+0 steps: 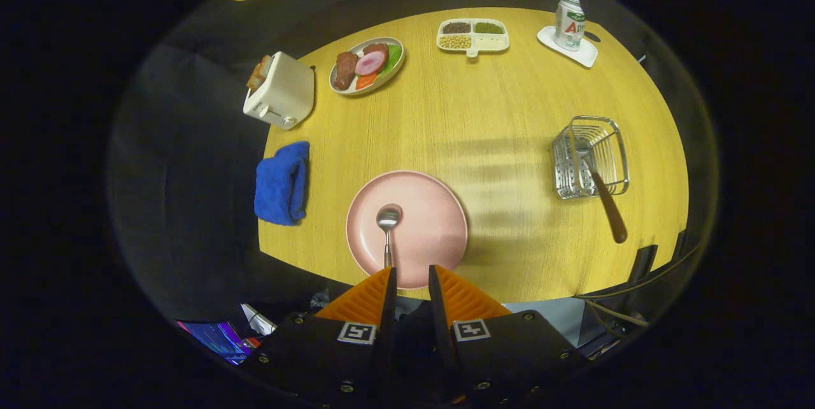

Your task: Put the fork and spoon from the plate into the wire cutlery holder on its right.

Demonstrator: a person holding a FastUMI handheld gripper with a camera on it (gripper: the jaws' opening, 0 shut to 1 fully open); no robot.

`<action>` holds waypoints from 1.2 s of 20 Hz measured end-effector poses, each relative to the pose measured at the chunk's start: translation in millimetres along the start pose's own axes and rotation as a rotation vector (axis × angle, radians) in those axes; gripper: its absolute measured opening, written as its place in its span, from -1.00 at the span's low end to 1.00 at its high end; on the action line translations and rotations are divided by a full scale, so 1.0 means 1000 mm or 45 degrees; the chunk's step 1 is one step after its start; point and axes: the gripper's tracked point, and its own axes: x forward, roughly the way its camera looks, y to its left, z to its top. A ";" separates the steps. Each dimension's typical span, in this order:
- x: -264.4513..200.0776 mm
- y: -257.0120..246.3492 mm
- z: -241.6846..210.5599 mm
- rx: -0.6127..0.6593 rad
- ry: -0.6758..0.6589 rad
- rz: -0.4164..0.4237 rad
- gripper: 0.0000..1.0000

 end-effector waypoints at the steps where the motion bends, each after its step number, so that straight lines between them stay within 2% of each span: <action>1: 0.009 0.007 -0.006 -0.013 0.020 0.010 -0.40; 12: 0.093 0.030 -0.038 -0.111 0.187 -0.055 -0.40; 24: 0.144 0.025 -0.059 -0.177 0.321 -0.147 -0.40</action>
